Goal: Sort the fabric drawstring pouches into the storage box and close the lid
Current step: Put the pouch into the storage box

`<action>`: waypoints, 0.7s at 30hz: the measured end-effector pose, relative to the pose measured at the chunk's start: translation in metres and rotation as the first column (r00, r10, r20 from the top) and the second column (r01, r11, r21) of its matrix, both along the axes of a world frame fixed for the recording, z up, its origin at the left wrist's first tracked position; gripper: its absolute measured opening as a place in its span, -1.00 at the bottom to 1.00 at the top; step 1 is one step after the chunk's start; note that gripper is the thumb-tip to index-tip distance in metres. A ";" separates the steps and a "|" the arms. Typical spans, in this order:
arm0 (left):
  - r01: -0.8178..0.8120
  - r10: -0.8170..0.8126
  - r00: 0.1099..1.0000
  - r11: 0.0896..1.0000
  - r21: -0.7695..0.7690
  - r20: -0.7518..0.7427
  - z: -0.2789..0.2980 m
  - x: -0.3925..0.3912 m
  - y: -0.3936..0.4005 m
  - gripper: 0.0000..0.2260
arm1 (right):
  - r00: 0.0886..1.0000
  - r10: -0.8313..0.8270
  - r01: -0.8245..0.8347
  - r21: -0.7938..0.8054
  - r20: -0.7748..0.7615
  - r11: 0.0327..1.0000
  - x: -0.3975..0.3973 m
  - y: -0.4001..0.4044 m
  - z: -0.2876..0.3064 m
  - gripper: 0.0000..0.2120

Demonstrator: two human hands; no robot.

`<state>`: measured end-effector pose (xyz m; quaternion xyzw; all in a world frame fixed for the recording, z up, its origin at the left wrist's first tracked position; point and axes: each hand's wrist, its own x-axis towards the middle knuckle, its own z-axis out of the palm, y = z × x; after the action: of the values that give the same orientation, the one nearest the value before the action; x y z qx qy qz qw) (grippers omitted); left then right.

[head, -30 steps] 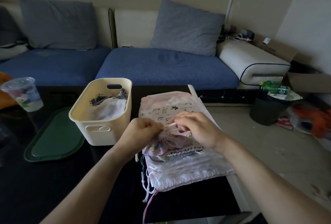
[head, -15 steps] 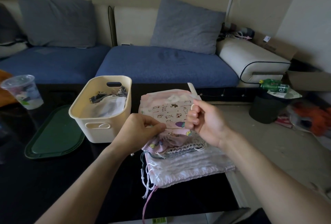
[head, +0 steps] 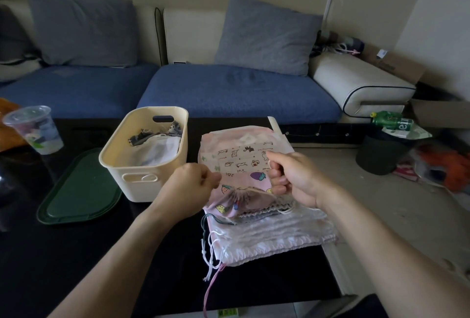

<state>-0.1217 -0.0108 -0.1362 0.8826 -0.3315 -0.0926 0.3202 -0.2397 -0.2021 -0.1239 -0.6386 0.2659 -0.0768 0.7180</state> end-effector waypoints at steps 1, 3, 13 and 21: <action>0.018 -0.018 1.000 0.999 0.034 -0.003 0.000 -0.002 -0.001 -0.71 | 1.000 0.004 -0.003 -0.034 0.005 0.999 0.000 0.001 -0.002 -0.58; 0.088 -0.084 0.995 0.993 0.074 -0.055 0.000 -0.008 -0.001 -0.69 | 1.000 -0.012 0.012 -0.005 0.024 1.000 0.001 0.003 -0.004 -0.59; 0.307 -0.307 0.944 0.952 -0.012 -0.121 -0.007 -0.018 -0.004 -0.58 | 0.994 -0.032 0.022 0.096 0.103 0.995 0.003 -0.005 -0.003 -0.79; 0.197 -0.199 0.974 0.980 -0.024 -0.110 -0.008 -0.018 -0.003 -0.66 | 0.971 0.103 -0.234 -0.757 -0.217 0.609 -0.013 -0.016 -0.011 -0.75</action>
<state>-0.1400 -0.0136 -0.1437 0.8366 -0.3998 -0.1712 0.3331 -0.2532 -0.2176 -0.1345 -0.9117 0.1989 -0.0672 0.3531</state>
